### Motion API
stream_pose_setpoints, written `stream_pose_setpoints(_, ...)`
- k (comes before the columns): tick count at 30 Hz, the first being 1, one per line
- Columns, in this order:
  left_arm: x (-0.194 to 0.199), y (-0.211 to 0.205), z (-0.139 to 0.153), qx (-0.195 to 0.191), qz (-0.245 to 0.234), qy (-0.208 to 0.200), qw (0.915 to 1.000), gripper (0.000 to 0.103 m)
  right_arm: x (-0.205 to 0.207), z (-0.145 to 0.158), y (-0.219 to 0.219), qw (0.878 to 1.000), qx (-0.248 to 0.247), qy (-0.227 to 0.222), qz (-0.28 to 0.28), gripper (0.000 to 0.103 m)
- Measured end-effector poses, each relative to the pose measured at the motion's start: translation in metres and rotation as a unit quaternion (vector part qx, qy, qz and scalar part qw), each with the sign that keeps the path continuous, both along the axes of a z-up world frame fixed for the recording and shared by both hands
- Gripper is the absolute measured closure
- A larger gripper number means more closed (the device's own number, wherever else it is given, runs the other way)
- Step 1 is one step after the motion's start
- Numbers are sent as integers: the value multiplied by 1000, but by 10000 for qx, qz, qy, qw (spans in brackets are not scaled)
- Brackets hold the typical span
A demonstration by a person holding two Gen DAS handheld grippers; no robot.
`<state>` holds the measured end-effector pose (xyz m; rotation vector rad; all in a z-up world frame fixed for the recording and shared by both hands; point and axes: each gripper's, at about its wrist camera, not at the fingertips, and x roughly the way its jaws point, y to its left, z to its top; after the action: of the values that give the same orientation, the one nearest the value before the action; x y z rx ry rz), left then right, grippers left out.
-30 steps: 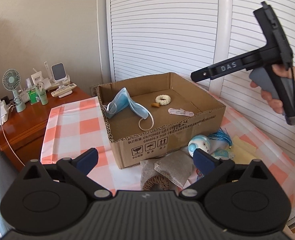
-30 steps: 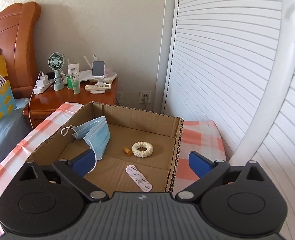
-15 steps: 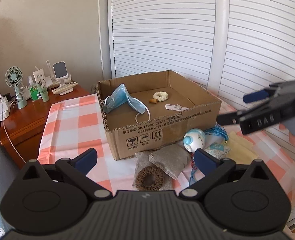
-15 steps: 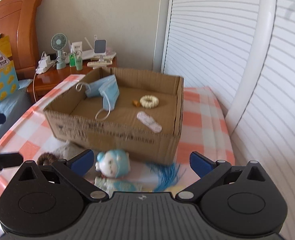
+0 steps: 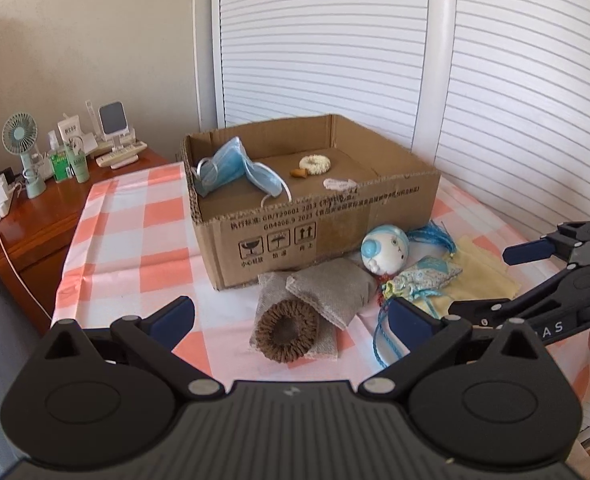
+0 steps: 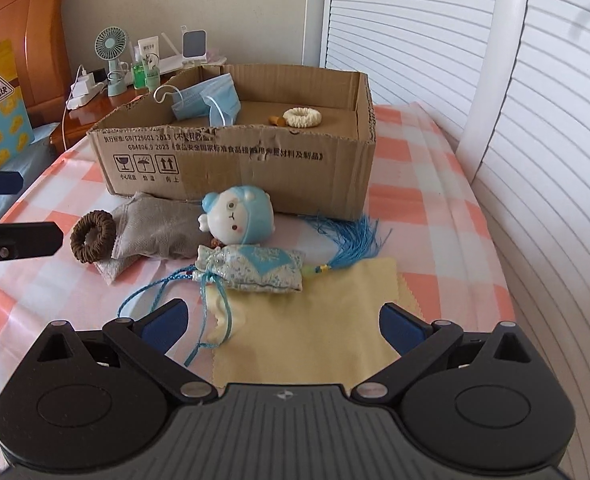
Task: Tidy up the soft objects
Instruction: 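Withdraw both tools from the box back over the table, then grasp the brown knitted ring with the left tool while the right tool grasps the blue floral sachet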
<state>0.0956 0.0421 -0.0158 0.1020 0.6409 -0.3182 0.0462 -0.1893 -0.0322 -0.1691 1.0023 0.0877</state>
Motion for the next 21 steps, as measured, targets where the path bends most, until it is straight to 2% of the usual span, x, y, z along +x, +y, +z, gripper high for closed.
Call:
stream_pose_setpoints(4, 6, -1, -10, -28, -25, 221, 9997, 1, 0, -2, -4, 10000, 76, 18, -59, 0)
stream_pose_setpoints(8, 12, 0, -19, -68, 106, 273, 9995, 1, 1, -5, -9, 9999, 89, 37, -97, 0)
stream_pose_setpoints(16, 27, -4, -37, 226, 351, 356, 9985, 5, 6, -14, -13, 9998, 155, 98, -86, 0)
stream_pose_setpoints(21, 34, -8, -44, 242, 391, 434, 9980, 27, 8, -16, -12, 9998, 154, 100, -24, 0)
